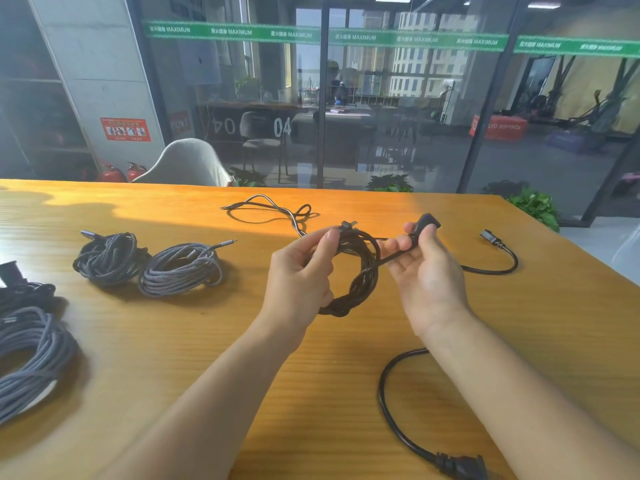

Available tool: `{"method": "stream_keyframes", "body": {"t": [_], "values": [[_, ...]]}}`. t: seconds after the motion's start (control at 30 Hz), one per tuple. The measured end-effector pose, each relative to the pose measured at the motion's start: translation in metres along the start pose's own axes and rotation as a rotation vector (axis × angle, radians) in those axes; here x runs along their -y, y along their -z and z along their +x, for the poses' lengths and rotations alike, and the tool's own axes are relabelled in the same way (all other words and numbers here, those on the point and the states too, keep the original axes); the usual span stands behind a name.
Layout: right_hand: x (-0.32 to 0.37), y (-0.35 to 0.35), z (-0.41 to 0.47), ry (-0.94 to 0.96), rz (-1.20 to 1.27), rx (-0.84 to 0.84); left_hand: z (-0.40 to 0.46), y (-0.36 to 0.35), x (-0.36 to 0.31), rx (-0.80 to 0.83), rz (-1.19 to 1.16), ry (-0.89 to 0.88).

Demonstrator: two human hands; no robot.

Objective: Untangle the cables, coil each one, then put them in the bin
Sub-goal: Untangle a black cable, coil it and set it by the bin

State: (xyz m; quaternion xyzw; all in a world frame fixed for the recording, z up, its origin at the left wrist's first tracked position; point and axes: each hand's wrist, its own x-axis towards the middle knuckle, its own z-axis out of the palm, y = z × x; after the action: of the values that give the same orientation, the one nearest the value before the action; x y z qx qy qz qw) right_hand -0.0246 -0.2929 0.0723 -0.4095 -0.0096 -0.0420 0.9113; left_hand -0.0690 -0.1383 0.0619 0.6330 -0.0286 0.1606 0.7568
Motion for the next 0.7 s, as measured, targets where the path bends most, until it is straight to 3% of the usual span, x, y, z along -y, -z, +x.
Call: {"method": "stream_keyframes", "body": {"t": [0.23,0.4,0.53,0.7], "values": [[0.022,0.003,0.015,-0.034,0.097,-0.107,0.001,-0.011,-0.005,0.027,-0.031,0.0],[0.013,0.009,0.013,-0.037,-0.15,0.021,-0.005,0.0,-0.003,0.025,-0.055,-0.002],[0.005,0.01,0.011,-0.077,-0.214,0.097,-0.003,0.009,-0.005,0.008,-0.08,0.004],[-0.001,0.017,0.011,-0.038,-0.607,0.053,-0.003,0.01,-0.009,0.029,-0.114,0.001]]}}
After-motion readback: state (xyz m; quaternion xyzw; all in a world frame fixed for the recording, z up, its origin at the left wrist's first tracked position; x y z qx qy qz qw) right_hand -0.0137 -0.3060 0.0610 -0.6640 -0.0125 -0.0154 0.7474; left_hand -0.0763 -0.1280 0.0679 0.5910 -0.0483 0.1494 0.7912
